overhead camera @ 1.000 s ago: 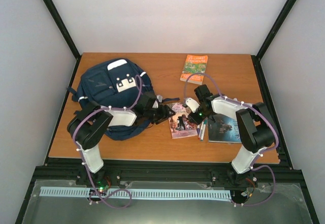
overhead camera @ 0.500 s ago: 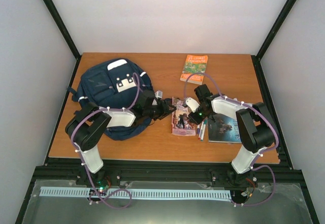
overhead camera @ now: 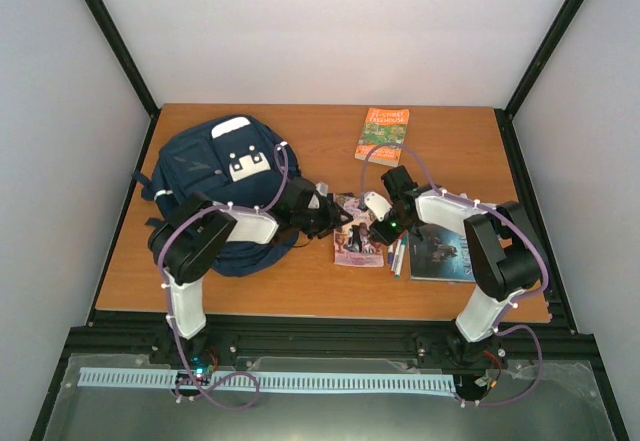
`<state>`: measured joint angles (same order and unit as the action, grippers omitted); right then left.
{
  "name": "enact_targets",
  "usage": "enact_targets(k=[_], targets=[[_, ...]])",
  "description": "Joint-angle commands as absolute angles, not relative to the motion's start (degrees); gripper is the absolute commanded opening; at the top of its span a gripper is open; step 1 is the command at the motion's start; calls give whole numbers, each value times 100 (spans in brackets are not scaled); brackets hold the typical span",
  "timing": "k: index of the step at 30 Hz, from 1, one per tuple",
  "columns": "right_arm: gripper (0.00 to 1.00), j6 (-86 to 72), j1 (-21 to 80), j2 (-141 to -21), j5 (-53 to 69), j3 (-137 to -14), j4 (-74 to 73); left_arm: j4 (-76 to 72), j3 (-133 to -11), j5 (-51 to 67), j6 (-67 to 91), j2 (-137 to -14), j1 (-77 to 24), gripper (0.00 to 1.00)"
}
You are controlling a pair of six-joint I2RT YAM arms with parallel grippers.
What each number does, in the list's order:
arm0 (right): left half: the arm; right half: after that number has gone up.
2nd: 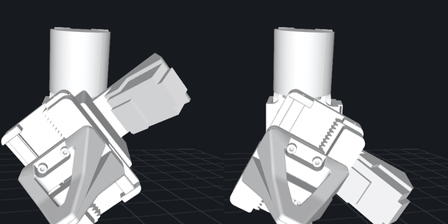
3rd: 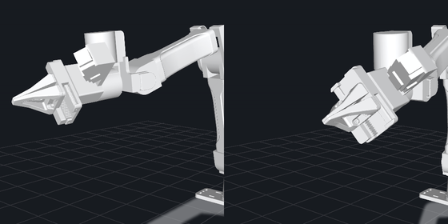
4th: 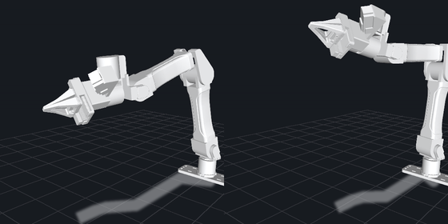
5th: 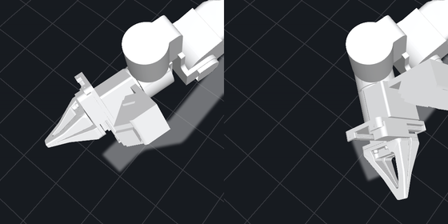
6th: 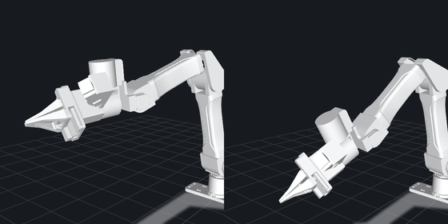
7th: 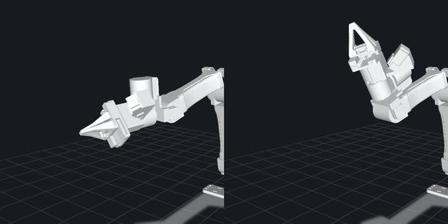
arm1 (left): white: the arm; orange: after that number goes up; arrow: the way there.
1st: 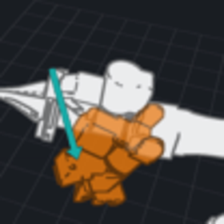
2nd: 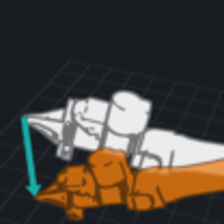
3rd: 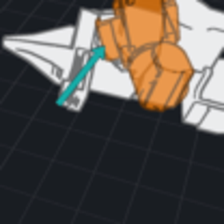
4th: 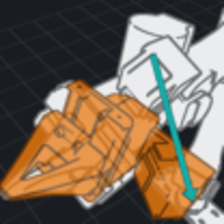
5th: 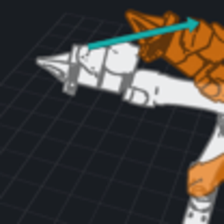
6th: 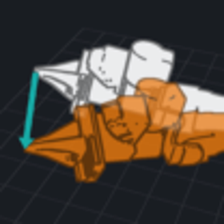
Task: Pack the student bag
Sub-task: Pick up the book from the center of the board.
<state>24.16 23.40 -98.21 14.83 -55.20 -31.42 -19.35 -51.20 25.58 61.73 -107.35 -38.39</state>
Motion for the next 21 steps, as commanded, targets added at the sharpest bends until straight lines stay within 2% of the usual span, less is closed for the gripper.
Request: enact_targets(k=[1,6,13,19,21], targets=[[31,2397,2469,-10003,1775,-5476,-3142,-2138,-5424,3063,6130,-11160,-4017,45],[31,2393,2465,-10006,1784,-5476,-3139,-2409,-5378,3193,6190,-11365,-4025,34],[32,2408,2470,-10005,1775,-5474,-3150,-2276,-5152,3025,6140,-11054,-4025,32],[32,2408,2470,-9978,1771,-5483,-3148,-2153,-4925,2883,6023,-10656,-4025,12],[32,2406,2465,-9965,1758,-5478,-3151,-2166,-4868,2862,6029,-10580,-4025,9]])
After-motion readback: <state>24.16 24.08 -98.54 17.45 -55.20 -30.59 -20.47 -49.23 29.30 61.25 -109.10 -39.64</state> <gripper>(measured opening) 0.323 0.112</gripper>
